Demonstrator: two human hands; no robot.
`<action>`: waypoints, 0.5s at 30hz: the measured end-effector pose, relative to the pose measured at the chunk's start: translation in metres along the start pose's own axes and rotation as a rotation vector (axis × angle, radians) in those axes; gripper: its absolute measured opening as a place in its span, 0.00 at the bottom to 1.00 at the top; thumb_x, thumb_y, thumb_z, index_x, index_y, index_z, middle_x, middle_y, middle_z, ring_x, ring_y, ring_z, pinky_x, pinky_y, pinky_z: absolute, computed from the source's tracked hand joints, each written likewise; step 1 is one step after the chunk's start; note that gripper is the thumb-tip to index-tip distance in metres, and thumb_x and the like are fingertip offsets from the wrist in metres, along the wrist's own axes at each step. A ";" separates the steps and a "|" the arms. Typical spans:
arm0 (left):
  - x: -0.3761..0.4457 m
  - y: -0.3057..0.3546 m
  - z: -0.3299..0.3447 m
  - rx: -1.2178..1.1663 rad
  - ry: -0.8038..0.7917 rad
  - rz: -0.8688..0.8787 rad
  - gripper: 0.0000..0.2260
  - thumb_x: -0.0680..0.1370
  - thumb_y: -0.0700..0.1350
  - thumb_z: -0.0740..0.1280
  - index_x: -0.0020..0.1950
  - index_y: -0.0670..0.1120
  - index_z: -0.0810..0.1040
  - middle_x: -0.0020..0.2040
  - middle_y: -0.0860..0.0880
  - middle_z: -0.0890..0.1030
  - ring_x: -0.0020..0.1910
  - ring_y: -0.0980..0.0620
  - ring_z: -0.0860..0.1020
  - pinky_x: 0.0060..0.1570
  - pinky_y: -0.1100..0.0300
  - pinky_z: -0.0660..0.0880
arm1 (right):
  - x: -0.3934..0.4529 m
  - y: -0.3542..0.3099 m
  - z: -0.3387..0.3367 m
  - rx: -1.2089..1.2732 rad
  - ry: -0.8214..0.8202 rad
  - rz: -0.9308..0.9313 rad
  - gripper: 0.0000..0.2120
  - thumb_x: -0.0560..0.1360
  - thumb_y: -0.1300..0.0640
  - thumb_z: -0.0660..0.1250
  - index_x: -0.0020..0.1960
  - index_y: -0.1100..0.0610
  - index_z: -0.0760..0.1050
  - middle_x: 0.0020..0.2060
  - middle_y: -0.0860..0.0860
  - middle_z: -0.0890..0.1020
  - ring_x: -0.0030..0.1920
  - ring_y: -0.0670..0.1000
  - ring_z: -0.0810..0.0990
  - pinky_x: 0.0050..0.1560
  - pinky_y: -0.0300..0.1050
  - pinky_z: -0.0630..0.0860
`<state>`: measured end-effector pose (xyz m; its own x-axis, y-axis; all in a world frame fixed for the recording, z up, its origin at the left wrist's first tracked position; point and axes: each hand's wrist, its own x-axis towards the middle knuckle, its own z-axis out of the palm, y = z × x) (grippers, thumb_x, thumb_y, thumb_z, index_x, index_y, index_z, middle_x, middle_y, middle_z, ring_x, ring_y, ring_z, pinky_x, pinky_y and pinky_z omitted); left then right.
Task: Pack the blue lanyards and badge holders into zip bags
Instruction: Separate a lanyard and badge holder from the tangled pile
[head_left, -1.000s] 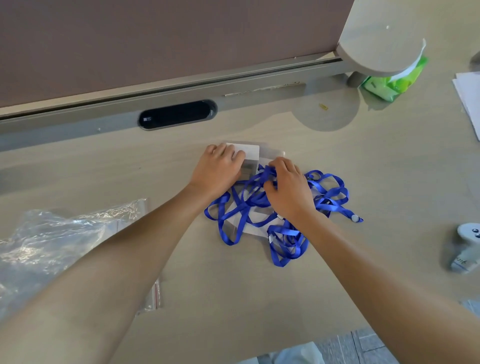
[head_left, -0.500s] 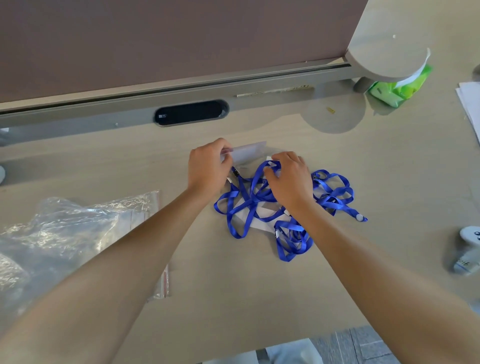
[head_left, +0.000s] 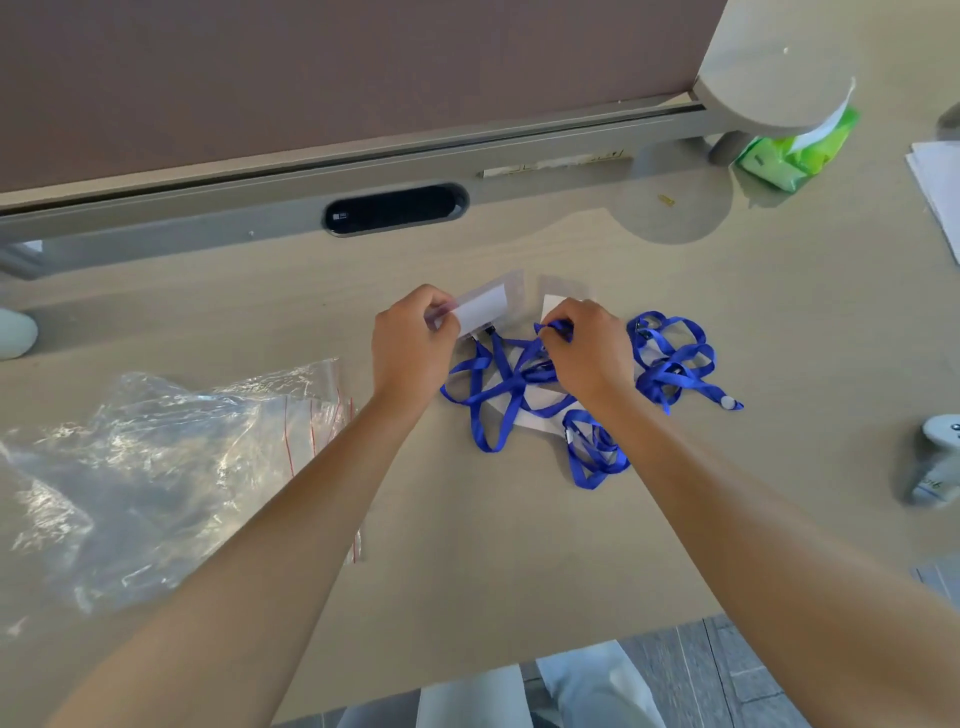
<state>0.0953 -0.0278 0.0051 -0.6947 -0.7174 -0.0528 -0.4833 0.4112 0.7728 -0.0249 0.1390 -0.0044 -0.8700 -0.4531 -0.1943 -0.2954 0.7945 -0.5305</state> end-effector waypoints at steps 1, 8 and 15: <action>-0.006 0.003 -0.002 -0.015 0.002 -0.003 0.05 0.75 0.40 0.68 0.47 0.48 0.82 0.44 0.56 0.84 0.45 0.57 0.81 0.44 0.61 0.78 | -0.010 -0.001 -0.006 0.064 -0.012 0.005 0.05 0.79 0.58 0.66 0.47 0.54 0.81 0.41 0.49 0.83 0.39 0.51 0.80 0.39 0.50 0.80; -0.059 0.012 -0.007 -0.092 0.005 0.030 0.06 0.76 0.38 0.67 0.46 0.48 0.81 0.42 0.60 0.83 0.45 0.61 0.81 0.41 0.72 0.73 | -0.096 0.027 -0.010 0.219 -0.006 -0.031 0.04 0.78 0.58 0.68 0.48 0.49 0.76 0.43 0.42 0.81 0.45 0.43 0.79 0.45 0.42 0.77; -0.097 -0.037 0.028 -0.117 -0.002 0.205 0.05 0.76 0.38 0.67 0.48 0.44 0.82 0.43 0.54 0.84 0.42 0.54 0.81 0.45 0.60 0.78 | -0.140 0.077 0.053 0.254 0.170 -0.244 0.05 0.76 0.63 0.69 0.48 0.54 0.76 0.45 0.44 0.81 0.48 0.50 0.78 0.50 0.51 0.76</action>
<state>0.1655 0.0418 -0.0360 -0.7734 -0.6241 0.1115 -0.2671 0.4803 0.8354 0.0956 0.2424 -0.0618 -0.8457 -0.5260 0.0906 -0.4129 0.5372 -0.7355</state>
